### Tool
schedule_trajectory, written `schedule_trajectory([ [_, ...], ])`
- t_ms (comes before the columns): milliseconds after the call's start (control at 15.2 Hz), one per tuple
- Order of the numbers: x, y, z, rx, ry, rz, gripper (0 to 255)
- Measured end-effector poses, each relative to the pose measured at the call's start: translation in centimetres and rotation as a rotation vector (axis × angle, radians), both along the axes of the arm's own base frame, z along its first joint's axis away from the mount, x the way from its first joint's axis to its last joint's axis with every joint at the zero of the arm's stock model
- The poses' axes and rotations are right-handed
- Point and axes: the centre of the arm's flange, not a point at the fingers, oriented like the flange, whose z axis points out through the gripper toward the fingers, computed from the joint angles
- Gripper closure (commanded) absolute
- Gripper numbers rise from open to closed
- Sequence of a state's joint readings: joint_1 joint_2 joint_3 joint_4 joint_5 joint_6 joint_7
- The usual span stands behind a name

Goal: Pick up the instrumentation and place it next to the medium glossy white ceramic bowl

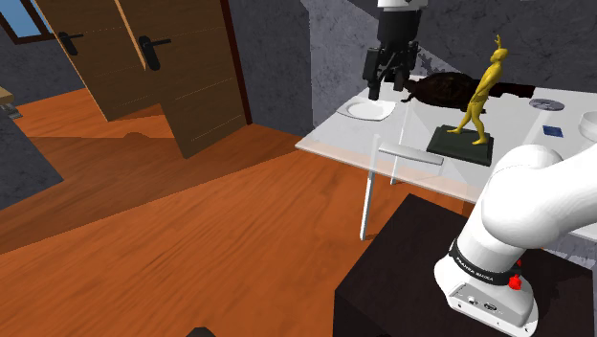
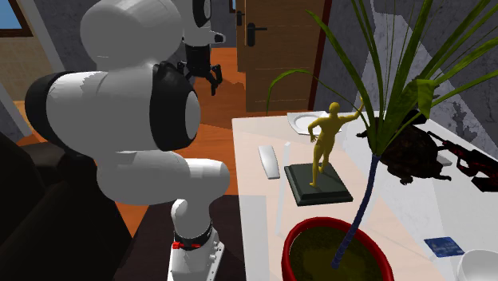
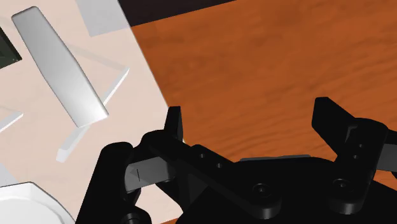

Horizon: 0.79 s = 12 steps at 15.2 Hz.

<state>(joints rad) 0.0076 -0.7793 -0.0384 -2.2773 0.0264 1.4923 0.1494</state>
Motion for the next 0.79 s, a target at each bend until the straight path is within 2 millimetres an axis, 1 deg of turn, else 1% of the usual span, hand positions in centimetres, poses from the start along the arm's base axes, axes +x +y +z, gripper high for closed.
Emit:
schedule_trajectory([
  [66,0.0,0.0,0.0,0.0,0.0,0.0,0],
  [198,-0.2,-1.2,-1.2,-0.002,-0.001,0.012,0],
  [264,-0.6,-1.9,-2.0,-0.003,-0.002,0.022,0],
  [330,-0.5,-2.6,-2.8,-0.005,-0.002,0.032,0],
  [462,-1.1,-4.6,-4.9,-0.007,-0.003,0.053,0],
  [792,-1.3,-8.8,-9.3,-0.016,-0.007,0.108,0],
])
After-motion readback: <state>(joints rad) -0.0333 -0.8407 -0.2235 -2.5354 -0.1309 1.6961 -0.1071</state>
